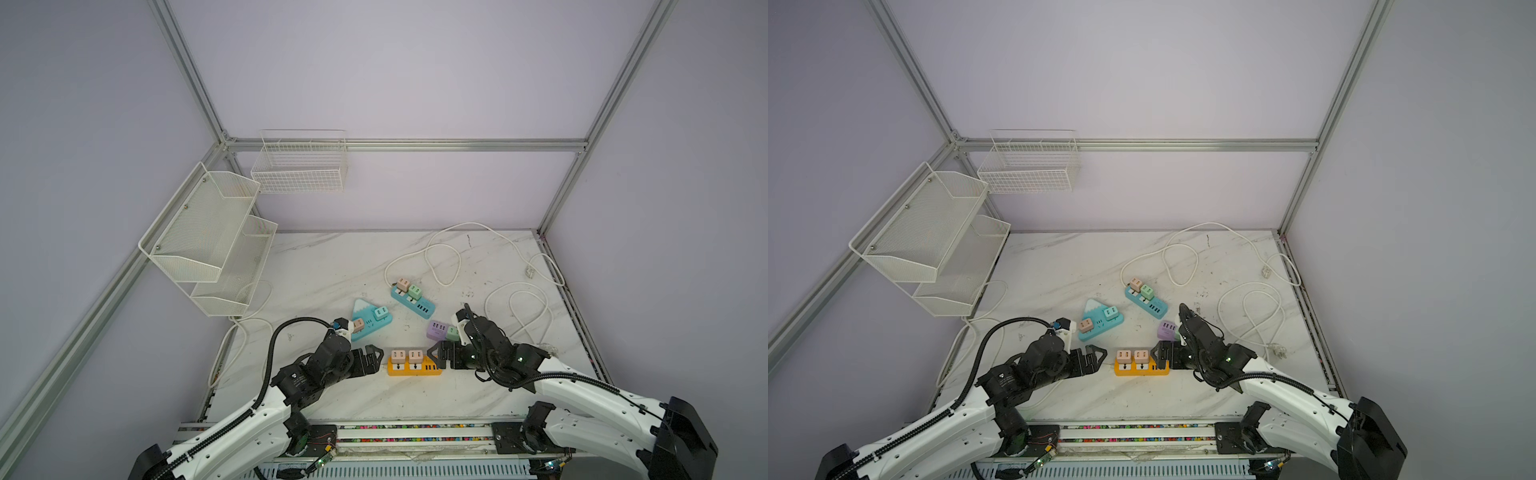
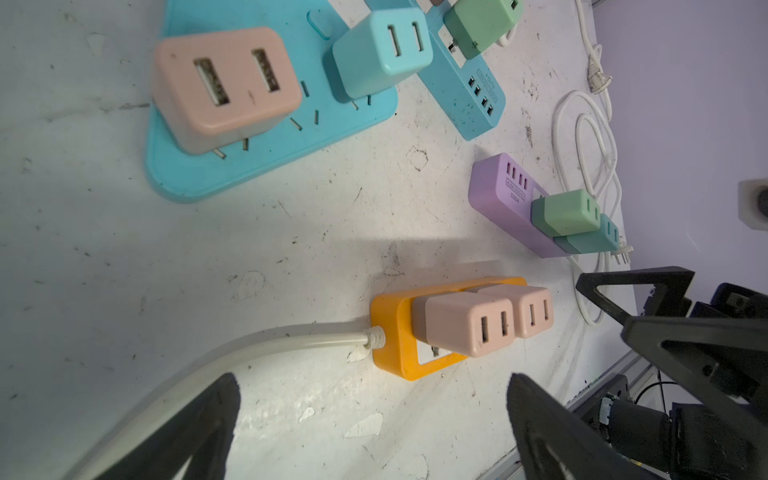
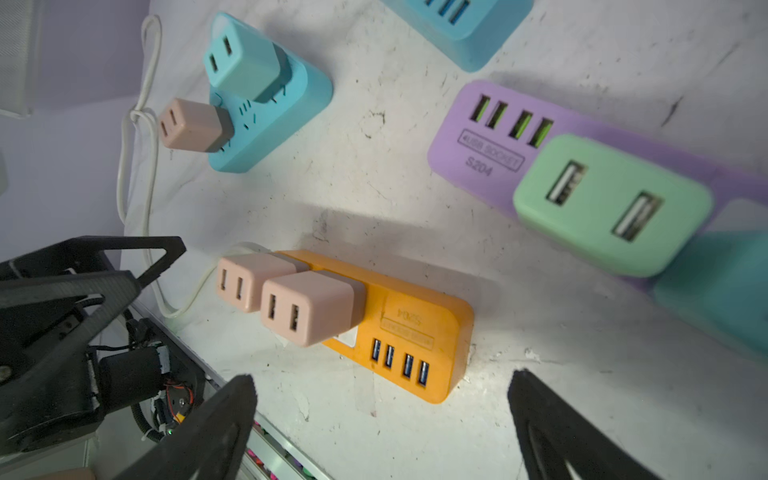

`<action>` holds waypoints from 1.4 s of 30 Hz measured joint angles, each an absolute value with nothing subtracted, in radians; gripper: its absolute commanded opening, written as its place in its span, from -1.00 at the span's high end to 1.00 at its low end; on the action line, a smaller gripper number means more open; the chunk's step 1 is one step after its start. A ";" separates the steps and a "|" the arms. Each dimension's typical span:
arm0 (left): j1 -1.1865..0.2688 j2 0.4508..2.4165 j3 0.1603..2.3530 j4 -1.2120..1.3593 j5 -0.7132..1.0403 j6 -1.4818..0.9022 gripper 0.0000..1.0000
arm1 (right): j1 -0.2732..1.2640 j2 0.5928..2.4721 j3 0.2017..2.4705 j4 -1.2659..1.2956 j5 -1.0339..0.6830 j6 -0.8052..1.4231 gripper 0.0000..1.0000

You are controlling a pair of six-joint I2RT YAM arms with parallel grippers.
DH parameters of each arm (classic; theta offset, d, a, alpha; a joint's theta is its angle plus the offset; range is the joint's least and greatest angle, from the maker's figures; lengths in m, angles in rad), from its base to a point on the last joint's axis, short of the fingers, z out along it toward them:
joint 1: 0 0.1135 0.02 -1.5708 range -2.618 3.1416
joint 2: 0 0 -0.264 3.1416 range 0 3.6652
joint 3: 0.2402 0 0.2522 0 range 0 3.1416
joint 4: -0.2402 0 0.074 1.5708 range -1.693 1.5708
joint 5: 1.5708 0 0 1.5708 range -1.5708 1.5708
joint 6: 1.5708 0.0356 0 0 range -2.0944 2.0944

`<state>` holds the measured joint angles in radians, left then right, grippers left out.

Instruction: Pull the plug off the socket

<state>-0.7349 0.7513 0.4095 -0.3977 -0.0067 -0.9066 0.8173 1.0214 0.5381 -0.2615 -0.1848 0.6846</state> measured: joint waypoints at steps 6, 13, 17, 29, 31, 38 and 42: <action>-0.762 0.791 0.410 -0.421 0.007 -0.933 -0.55 | 0.824 1.053 0.495 -0.226 -0.186 0.704 -0.85; -0.816 0.816 0.410 -0.424 0.016 -0.979 -0.37 | 0.825 1.067 0.451 -0.160 -0.210 0.729 -0.56; -0.827 0.843 0.410 -0.401 0.027 -1.004 -0.22 | 0.825 1.094 0.451 -0.117 -0.230 0.731 -0.37; -0.833 0.887 0.407 -0.300 0.052 -1.042 0.08 | 0.852 1.192 0.450 -0.026 -0.259 0.739 -0.05; -0.833 0.898 0.406 -0.296 0.051 -1.046 0.10 | 0.867 1.206 0.450 -0.012 -0.259 0.743 -0.04; -0.833 0.905 0.405 -0.323 -0.018 -1.058 0.16 | 0.930 1.299 0.474 0.060 -0.259 0.767 -0.02; -0.831 0.850 0.392 -0.376 -0.085 -1.060 0.16 | 0.984 1.361 0.504 0.120 -0.260 0.785 -0.03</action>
<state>-0.8310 0.8497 0.3923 -0.3759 -0.0849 -1.0595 0.9840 1.3609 0.5041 0.1204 -0.2600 0.7845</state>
